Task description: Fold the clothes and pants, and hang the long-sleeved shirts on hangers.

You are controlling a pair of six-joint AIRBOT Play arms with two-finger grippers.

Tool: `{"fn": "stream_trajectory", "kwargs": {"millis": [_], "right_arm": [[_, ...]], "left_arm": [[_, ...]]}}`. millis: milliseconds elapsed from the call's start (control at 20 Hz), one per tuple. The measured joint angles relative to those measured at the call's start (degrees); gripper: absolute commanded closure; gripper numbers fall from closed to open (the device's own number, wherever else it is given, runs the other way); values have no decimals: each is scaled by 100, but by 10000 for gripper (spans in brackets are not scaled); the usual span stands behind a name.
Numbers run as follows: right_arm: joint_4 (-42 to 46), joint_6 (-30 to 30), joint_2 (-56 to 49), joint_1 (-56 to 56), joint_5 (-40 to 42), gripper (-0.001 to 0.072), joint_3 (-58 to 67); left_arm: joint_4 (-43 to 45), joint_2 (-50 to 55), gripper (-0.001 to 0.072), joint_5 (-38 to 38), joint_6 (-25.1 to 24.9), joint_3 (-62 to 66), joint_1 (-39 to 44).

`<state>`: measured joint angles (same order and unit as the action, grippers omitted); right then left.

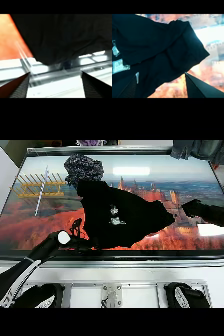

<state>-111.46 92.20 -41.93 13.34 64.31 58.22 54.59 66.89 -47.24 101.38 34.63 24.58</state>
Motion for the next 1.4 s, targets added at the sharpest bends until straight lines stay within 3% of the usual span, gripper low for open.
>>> {"fn": "stream_trajectory", "kwargs": {"millis": [350, 400, 500, 550, 750, 1100, 1400], "right_arm": [[-61, 0, 52, 0, 42, 85, -11], [-63, 0, 68, 0, 39, 86, -11], [-61, 0, 101, 0, 42, 85, -11], [-61, 0, 111, 2, 42, 85, -11], [146, -33, 118, 20, 66, 86, -13], [997, -920, -660, 444, 315, 86, -885], [79, -1222, -1954, 501, -212, 87, -1862]], "left_arm": [[-146, 1187, 30, 72, 28, 772, 490], [-155, 1300, 77, 63, 63, 828, 518], [-129, 1467, 544, 120, 83, 887, 551], [-90, 1517, 680, 173, 81, 898, 557], [85, 1333, 681, 337, 79, 925, 280], [457, 13, 682, -195, -343, 942, -1161], [568, -586, 681, -463, -546, 942, -1661]]}}
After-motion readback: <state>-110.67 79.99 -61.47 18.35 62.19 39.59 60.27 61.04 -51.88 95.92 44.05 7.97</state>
